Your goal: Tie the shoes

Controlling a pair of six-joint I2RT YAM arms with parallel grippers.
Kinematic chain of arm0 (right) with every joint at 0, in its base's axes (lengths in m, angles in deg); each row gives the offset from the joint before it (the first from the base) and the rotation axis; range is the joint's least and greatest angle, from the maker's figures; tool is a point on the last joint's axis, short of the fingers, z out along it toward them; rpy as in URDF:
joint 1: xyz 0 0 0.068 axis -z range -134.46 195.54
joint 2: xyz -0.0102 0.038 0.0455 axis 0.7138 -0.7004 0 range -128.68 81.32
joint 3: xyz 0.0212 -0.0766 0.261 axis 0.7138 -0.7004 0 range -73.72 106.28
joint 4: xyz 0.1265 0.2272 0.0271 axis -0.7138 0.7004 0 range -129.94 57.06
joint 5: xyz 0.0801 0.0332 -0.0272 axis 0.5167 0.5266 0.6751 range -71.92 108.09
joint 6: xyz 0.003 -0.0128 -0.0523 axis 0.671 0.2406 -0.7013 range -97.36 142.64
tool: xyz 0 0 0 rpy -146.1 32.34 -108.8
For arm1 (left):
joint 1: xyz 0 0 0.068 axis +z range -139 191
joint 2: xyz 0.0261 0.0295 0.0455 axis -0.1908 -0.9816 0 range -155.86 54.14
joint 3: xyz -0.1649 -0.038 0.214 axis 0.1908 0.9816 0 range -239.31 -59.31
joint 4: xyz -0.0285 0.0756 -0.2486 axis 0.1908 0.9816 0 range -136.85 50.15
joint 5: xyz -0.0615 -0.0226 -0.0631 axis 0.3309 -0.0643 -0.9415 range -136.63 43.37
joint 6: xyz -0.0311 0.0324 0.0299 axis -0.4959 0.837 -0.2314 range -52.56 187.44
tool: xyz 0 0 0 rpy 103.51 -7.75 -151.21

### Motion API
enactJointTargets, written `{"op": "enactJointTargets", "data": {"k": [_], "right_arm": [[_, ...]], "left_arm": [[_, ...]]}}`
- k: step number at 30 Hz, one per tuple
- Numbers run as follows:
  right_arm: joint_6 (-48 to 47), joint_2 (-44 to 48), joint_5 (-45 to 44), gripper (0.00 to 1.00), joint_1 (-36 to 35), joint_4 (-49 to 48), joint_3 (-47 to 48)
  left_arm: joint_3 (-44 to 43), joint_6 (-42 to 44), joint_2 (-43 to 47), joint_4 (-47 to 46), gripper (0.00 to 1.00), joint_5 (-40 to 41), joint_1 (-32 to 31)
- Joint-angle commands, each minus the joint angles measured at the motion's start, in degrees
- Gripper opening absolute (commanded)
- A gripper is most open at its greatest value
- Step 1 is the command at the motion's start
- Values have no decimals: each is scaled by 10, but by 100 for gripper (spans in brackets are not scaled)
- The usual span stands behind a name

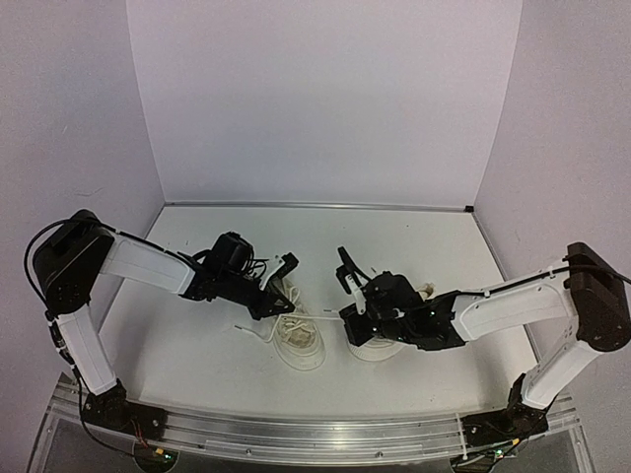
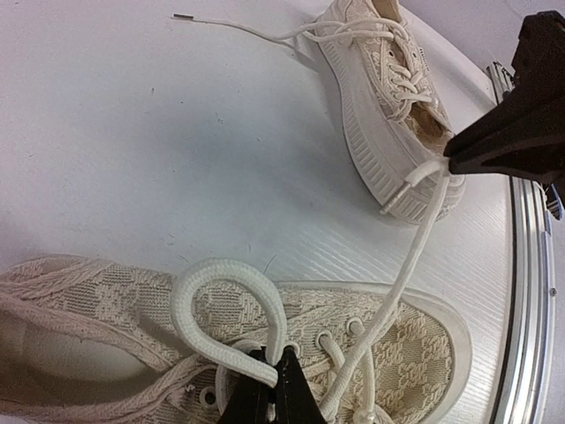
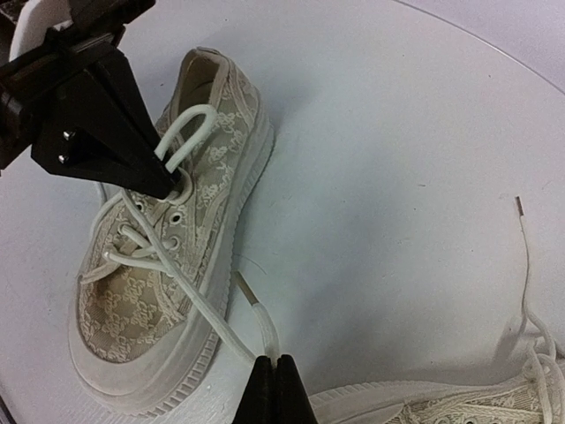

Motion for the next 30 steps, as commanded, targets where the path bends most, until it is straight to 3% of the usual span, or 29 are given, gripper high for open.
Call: {"op": "enactJointTargets", "data": {"k": [1,7,21,30], "right_arm": [[29,3,5,0,19,-10,-13],[41,-13,17,0,24,-6,-13],[43,-48,22,0,25,-6,7],[44,-50,22,0,25,-6,9]], "left_arm": [[12,13,23,-23,0,13,-3],[39,-2,32,-82,0,22,-2],[154,-142,51,-341,4,49,-3],[204,-204,41,-445,13,93,-3]]}}
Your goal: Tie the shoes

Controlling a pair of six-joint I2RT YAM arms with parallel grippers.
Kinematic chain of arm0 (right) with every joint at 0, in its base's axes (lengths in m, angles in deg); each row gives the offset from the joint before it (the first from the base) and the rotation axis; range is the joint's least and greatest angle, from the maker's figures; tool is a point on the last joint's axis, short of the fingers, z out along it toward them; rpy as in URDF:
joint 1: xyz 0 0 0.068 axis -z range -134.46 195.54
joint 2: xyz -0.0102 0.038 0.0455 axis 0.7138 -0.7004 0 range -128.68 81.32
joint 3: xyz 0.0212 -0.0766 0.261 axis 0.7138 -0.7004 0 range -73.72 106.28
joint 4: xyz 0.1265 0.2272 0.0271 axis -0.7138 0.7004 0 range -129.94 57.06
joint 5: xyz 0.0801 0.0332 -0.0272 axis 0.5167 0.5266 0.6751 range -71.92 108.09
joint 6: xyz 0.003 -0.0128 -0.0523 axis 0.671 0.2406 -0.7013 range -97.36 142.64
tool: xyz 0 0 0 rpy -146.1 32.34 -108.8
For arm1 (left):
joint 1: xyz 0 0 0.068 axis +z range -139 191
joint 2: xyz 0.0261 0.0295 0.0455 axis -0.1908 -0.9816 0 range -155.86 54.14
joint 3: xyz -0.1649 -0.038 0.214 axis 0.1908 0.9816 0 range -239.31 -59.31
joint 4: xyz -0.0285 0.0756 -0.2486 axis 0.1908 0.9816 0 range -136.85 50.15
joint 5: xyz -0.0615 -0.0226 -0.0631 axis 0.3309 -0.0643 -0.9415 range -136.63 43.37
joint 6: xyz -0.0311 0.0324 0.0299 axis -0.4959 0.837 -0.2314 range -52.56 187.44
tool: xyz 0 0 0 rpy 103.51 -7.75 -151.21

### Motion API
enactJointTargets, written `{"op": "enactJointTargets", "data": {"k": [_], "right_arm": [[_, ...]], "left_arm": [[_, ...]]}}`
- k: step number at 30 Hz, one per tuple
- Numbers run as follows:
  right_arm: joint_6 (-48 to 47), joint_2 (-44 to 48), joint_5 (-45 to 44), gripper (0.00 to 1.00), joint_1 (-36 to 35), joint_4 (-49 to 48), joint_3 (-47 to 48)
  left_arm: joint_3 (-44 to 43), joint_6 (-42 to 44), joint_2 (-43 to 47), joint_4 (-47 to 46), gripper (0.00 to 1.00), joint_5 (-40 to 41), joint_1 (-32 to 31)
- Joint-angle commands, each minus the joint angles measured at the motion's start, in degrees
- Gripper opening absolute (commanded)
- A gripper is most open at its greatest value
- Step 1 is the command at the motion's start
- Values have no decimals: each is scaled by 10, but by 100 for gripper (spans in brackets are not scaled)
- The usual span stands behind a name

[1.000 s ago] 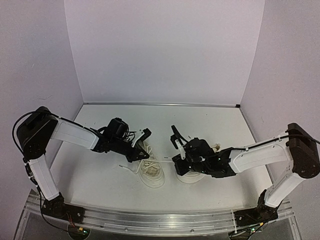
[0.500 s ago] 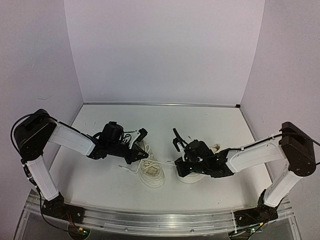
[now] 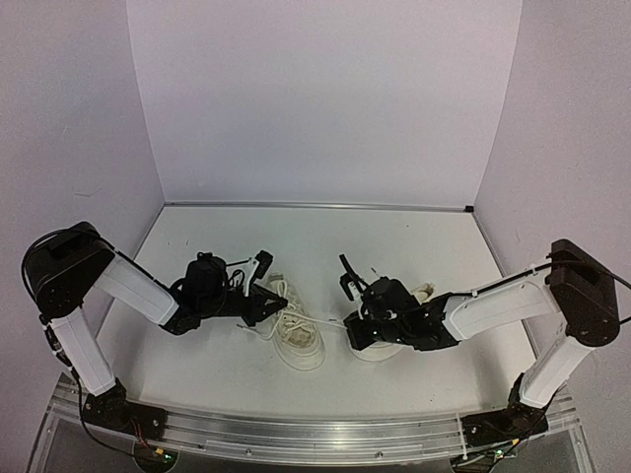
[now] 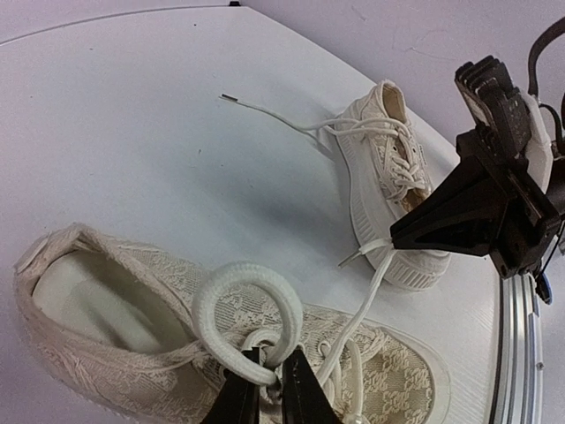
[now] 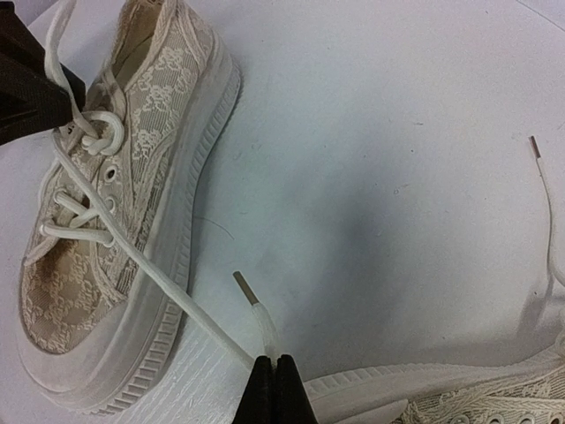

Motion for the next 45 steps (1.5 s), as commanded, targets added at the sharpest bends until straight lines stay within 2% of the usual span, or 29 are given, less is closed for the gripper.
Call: {"op": "enactJointTargets", "data": {"k": [1,11,14,20,22,24,28,36,45], "right_arm": [[7,-8,-5,0,1,-4,20],[5,-4,0,0,1,-4,21],[-1,-5,19,1,1,-4,24],[-2,-1,48,12,1,-5,23],[-4,-2,59,24,1,-5,25],[-3,-2,64,30,1,-5,26],[2,12,57,45,1,-6,20],[6,61,31,60,2,-5,1],[8,54,24,64,2,-5,-1]], "left_arm": [[26,-46,13,-95,14,38,-3],[53,-77,15,-112,10,86,-3],[66,-72,30,-115,12,87,-3],[41,-22,118,19,33,89,-3],[21,-7,138,71,40,89,-3],[-6,3,147,117,45,90,-3],[-74,17,132,212,47,98,-3],[-184,25,55,333,48,119,-5],[-246,43,-1,398,50,121,-24]]}}
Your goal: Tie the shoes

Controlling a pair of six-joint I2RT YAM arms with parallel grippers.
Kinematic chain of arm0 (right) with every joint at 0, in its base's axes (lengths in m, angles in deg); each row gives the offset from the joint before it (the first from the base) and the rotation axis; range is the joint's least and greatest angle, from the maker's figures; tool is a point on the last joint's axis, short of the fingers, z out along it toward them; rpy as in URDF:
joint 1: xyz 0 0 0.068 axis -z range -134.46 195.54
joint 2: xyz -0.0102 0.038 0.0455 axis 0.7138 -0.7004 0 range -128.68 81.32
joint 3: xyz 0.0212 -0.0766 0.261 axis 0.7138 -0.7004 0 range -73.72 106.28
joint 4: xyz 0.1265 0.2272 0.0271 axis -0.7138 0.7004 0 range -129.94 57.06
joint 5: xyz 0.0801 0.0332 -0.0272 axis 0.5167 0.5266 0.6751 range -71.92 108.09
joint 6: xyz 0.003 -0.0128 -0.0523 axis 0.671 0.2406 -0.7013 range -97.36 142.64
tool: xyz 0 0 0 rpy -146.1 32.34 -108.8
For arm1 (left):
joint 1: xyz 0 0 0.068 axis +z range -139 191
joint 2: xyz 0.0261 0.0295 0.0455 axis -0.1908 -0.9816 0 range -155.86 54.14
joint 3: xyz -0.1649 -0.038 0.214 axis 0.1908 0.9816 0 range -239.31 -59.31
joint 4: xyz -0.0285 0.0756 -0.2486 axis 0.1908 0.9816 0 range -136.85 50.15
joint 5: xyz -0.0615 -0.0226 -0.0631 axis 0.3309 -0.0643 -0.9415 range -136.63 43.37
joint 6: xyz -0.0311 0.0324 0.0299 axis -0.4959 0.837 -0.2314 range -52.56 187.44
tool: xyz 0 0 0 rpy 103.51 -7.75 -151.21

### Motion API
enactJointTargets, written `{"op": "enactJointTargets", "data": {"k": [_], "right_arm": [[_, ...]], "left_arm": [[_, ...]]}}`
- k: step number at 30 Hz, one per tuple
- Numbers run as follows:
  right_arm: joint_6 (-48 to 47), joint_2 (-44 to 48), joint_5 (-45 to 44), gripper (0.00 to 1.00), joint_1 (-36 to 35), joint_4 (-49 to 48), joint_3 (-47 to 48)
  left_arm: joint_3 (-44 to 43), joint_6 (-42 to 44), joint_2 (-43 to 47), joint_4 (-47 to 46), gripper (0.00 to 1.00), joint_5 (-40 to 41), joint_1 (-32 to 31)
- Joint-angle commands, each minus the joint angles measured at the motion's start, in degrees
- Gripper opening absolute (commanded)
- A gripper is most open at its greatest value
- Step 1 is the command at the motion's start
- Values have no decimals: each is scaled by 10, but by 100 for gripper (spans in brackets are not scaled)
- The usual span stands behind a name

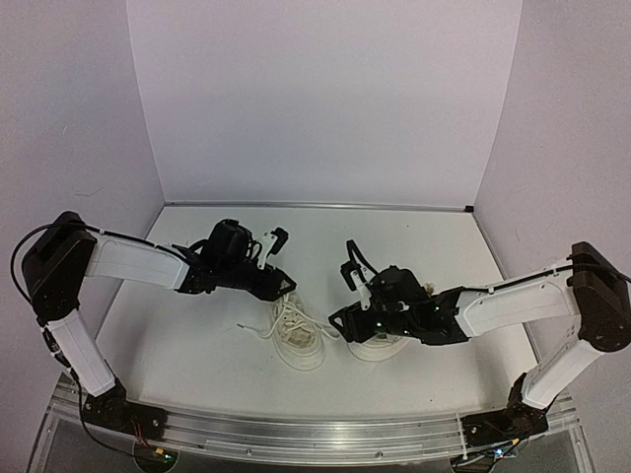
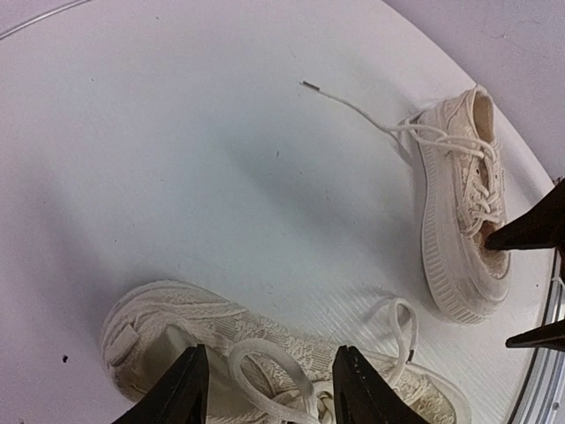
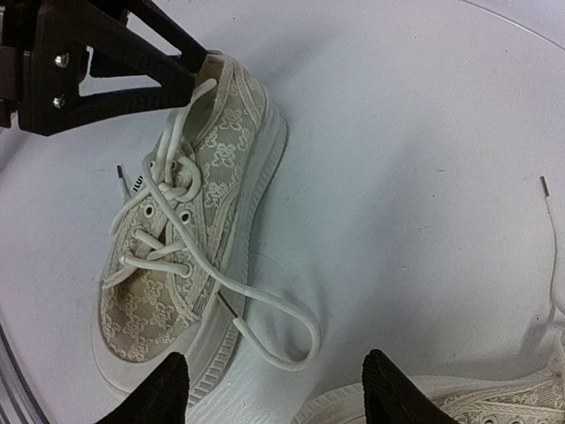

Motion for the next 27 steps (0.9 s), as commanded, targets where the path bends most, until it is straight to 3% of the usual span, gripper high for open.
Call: {"op": "enactJointTargets", "data": {"k": [1,5,18,27], "right_arm": [[6,1,-16,64,3,-5,-4],[6,-1,-19,65,3,-5,-6],[2,-20,-13,64,3,-5,4],[-3,-50,3,63,6,-5,26]], "left_arm": [[-46,17,-20,44,50,11,-13],[-62,19,-37,61,47,12,-17],[-12,-3,37,30,18,39,-17],[52,-35,64,5,12,54,-16]]}}
